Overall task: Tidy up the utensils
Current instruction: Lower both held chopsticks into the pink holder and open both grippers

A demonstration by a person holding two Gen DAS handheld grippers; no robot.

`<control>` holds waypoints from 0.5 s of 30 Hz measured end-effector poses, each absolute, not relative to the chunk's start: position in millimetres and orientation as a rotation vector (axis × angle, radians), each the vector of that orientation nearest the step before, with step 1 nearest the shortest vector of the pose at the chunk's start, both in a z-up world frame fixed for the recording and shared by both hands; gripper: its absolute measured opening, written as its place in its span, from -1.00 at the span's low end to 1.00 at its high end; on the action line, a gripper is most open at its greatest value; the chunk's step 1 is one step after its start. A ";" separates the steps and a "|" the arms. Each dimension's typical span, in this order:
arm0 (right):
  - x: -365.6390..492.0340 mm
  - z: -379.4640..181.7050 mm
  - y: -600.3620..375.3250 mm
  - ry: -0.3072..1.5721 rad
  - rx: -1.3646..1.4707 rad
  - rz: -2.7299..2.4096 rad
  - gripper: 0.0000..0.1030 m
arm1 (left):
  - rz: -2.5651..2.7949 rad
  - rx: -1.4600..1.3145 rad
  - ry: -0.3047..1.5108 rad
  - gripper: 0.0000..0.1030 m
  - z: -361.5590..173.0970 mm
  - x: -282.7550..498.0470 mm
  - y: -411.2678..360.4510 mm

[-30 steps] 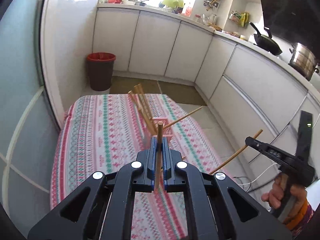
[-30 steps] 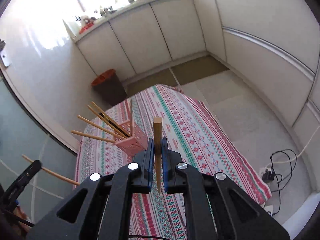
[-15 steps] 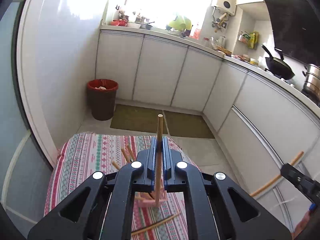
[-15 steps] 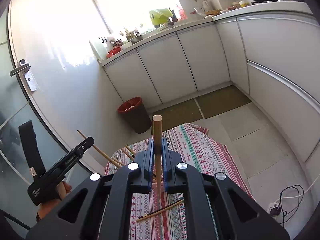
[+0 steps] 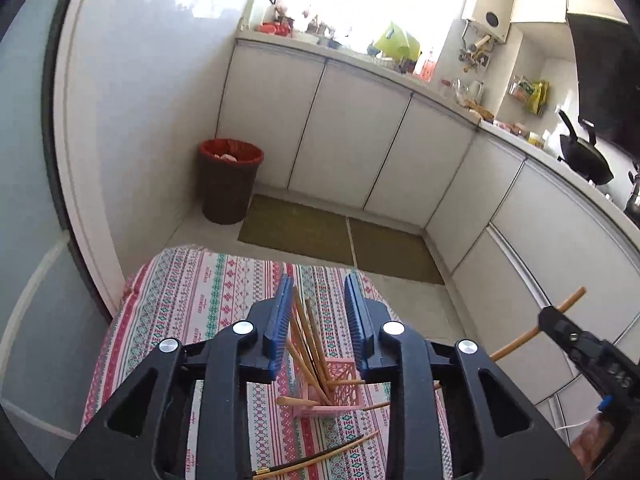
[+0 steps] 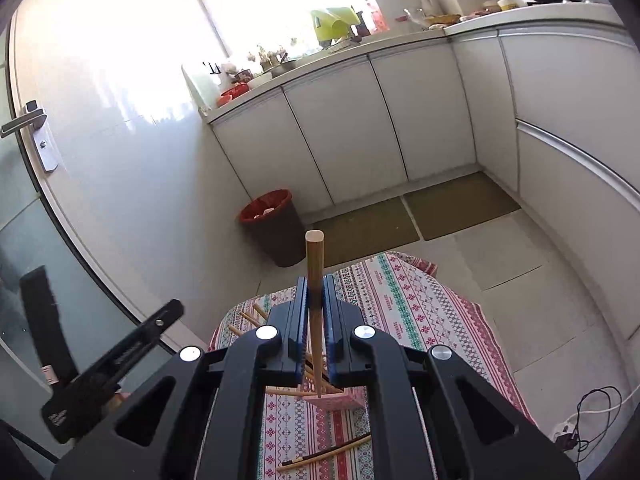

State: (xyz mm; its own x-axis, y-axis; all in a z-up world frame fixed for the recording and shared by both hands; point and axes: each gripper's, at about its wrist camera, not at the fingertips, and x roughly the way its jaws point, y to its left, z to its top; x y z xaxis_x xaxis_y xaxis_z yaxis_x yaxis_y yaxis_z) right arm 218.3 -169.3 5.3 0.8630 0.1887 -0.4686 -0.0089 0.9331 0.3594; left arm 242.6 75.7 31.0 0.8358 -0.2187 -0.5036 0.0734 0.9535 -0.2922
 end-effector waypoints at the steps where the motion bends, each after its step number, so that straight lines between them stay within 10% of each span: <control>1: 222.6 5.2 -166.5 0.519 0.350 0.104 -0.86 | -0.151 -0.279 0.542 -0.34 36.7 235.0 81.8; 12: 261.1 -26.5 -132.0 0.516 0.263 0.123 -0.83 | -0.121 -0.319 0.552 -0.18 40.7 222.6 108.6; 15: 261.2 -37.0 -132.0 0.531 0.275 0.106 -0.28 | -0.135 -0.283 0.585 -0.17 35.6 224.1 105.8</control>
State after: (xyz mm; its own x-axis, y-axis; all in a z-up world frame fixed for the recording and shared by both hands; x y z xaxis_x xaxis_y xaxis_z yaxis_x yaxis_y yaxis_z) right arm 261.2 -132.0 -37.0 0.8581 0.1702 -0.4845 -0.0288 0.9580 0.2854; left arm 224.1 105.8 35.6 0.8262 -0.2050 -0.5248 0.0451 0.9525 -0.3010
